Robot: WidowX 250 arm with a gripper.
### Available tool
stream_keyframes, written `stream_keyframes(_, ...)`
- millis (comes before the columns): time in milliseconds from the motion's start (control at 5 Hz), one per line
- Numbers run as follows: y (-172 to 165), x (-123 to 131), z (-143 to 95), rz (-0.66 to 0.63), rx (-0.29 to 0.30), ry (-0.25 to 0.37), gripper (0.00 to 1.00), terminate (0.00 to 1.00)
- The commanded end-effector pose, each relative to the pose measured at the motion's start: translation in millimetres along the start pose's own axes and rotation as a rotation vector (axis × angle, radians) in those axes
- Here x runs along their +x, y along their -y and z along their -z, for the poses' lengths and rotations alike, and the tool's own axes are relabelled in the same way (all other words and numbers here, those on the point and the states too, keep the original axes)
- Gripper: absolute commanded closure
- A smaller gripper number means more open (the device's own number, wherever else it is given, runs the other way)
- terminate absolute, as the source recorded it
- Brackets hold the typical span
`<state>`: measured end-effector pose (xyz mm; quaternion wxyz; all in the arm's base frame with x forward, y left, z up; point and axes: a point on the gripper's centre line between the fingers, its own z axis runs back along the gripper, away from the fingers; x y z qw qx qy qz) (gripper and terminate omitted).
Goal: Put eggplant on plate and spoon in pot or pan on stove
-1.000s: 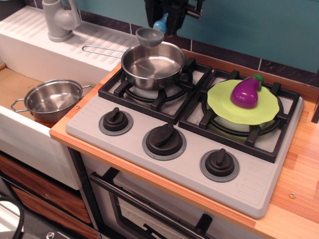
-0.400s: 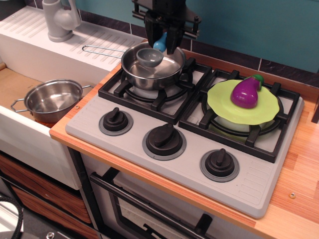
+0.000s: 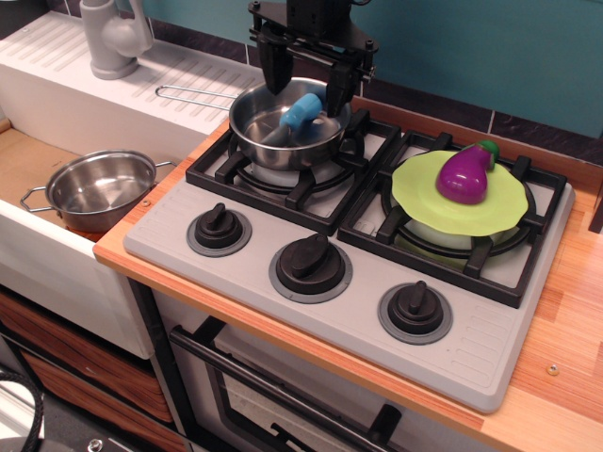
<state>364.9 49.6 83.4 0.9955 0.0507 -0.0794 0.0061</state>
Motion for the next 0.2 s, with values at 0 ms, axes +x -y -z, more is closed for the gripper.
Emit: stream_keyframes(0,14.4,9.0,-49.6,-0.016,0.041,0.068,0.00,1.00)
